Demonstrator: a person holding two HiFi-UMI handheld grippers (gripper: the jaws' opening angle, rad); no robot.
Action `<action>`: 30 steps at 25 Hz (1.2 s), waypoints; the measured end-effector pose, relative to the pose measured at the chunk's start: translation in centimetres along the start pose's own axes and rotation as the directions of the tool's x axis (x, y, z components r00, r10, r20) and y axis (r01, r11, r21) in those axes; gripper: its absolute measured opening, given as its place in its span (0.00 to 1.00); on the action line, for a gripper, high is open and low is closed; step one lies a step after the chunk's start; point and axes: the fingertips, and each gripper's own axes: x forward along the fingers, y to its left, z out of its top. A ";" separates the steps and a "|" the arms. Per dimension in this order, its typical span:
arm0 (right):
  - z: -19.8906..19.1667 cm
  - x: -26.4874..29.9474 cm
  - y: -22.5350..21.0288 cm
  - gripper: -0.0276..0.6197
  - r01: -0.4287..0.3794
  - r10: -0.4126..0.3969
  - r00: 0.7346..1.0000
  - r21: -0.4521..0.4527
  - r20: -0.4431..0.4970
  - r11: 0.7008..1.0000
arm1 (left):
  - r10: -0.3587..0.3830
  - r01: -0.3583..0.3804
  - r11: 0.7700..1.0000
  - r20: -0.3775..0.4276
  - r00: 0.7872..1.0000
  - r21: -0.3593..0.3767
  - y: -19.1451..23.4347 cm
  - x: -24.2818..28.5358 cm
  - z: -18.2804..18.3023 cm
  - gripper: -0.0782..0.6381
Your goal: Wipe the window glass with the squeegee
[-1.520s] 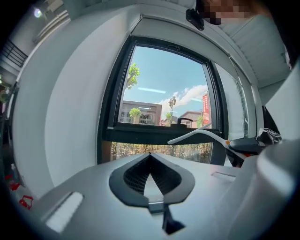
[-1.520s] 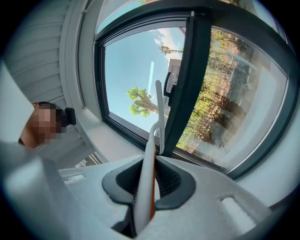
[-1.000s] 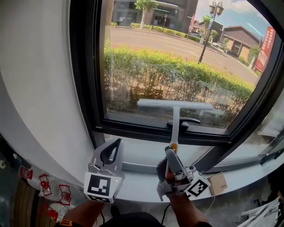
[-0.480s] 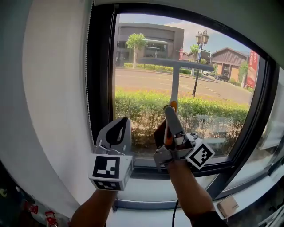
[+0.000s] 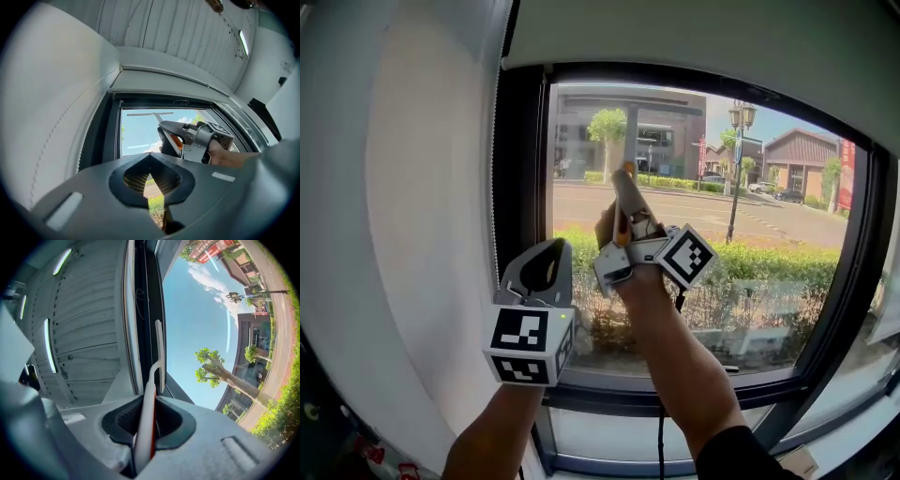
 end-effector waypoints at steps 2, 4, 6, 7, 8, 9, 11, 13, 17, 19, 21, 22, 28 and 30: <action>0.8 1.3 -0.5 0.10 0.004 -0.004 1.000 0.001 0.015 1.000 | 0.014 -0.014 1.000 0.002 1.000 0.016 0.4 0.1 0.1 0.13; 1.4 2.6 -0.7 0.10 0.001 -0.001 1.000 0.000 0.022 1.000 | 0.025 -0.025 0.999 0.006 1.000 0.028 0.9 0.1 0.4 0.13; 1.5 3.5 -1.0 0.10 0.003 -0.003 1.000 -0.006 0.020 1.000 | 0.033 -0.034 0.999 0.012 0.999 0.035 1.3 0.1 0.6 0.13; 1.4 3.9 -1.2 0.10 0.006 -0.006 1.000 -0.008 0.017 1.000 | 0.036 -0.037 0.999 0.014 0.999 0.037 1.5 0.1 0.6 0.13; 1.3 4.1 -1.4 0.10 0.009 -0.009 1.000 -0.007 0.014 1.000 | 0.038 -0.038 0.999 0.015 0.999 0.038 1.5 0.2 0.6 0.13; 1.2 4.3 -1.6 0.10 0.010 -0.010 1.000 -0.003 0.011 1.000 | 0.037 -0.038 0.999 0.015 0.999 0.039 1.5 0.2 0.6 0.13; 0.9 4.4 -1.6 0.10 0.007 -0.007 1.000 0.009 0.006 1.000 | 0.032 -0.032 0.999 0.012 0.999 0.042 1.3 0.3 0.4 0.13; 0.5 4.1 -1.6 0.10 0.003 -0.003 1.000 0.021 0.001 1.000 | 0.026 -0.026 0.999 0.007 1.000 0.042 1.0 0.3 0.0 0.13; -0.6 2.5 -1.7 0.10 0.007 -0.007 1.000 0.045 -0.009 0.999 | 0.021 -0.021 0.999 -0.018 1.000 0.030 0.5 0.0 -1.3 0.13; -1.5 1.3 -1.7 0.10 0.009 -0.008 1.000 0.062 -0.016 0.998 | 0.018 -0.017 1.000 -0.032 0.999 0.022 0.0 -0.4 -2.3 0.13; -2.5 -0.2 -1.7 0.10 0.018 -0.016 1.000 0.078 -0.022 0.997 | 0.016 -0.016 1.000 -0.050 0.999 0.012 -0.4 -0.9 -3.5 0.13; -3.0 -1.0 -1.8 0.10 0.025 -0.023 0.999 0.084 -0.025 0.996 | 0.016 -0.015 1.000 -0.059 0.998 0.005 -0.7 -1.1 -4.1 0.13; -6.0 -6.9 -2.5 0.10 0.079 -0.074 0.996 0.117 -0.046 0.990 | 0.026 -0.027 1.000 -0.129 0.991 -0.007 -1.6 -2.9 -8.6 0.13; -7.2 -9.3 -2.8 0.10 0.105 -0.099 0.994 0.131 -0.054 0.986 | 0.036 -0.037 0.999 -0.163 0.986 0.000 -1.6 -3.5 -10.1 0.13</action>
